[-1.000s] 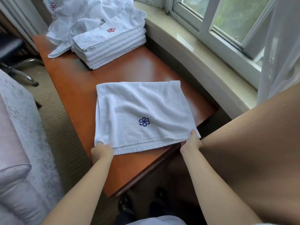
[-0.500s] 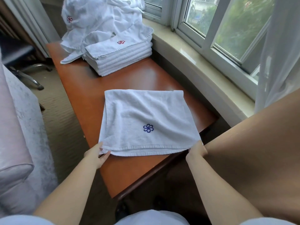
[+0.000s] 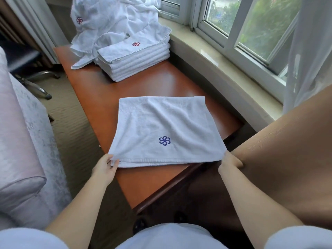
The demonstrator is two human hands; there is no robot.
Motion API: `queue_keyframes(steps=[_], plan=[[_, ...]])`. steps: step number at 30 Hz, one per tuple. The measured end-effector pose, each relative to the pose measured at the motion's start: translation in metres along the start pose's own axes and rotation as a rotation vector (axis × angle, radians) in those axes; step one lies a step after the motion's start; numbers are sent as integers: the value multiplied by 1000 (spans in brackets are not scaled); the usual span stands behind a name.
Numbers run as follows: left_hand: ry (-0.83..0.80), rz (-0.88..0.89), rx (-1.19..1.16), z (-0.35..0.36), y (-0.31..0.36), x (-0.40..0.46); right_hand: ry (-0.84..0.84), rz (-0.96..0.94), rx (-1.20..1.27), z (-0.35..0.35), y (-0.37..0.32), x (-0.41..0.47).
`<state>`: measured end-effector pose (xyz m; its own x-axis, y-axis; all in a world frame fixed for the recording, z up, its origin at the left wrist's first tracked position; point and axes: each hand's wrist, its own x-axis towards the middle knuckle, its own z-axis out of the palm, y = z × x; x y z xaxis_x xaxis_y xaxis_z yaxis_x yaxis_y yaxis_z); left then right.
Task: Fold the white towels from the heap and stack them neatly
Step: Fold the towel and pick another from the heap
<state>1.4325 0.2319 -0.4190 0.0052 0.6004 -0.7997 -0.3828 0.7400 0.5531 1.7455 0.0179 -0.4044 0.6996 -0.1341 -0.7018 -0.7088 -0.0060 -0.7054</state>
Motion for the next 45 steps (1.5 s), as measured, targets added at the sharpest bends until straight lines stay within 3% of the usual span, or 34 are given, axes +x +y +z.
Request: queue_keyframes(steps=[2, 7, 13, 20, 22, 28, 32, 34, 40, 42, 45], plan=[[-31, -35, 99, -8, -3, 0, -88, -56, -147, -3, 7, 1], [11, -13, 265, -7, -1, 5, -172, -99, -206, 6, 17, -10], [68, 59, 382, -2, -5, 0, -178, -237, -325, 5, 29, -4], [78, 130, 357, -3, -1, -4, -165, -321, -192, 5, 7, 1], [75, 119, 332, -5, 0, -5, -160, -307, -196, 1, 0, 0], [75, 85, 370, -12, -8, 2, -363, -172, -445, -1, 13, 7], [82, 116, 417, -11, -7, 4, -178, -351, -465, 4, 23, -1], [116, 133, 437, -7, -8, 4, -170, -427, -485, 8, 27, -6], [219, 184, 511, 4, -14, 2, -78, -395, -504, 17, 31, -4], [178, 159, 478, 4, -8, 2, -22, -405, -470, 16, 19, -6], [-34, 101, 211, 11, 22, -1, -7, -419, -289, 23, -10, -21]])
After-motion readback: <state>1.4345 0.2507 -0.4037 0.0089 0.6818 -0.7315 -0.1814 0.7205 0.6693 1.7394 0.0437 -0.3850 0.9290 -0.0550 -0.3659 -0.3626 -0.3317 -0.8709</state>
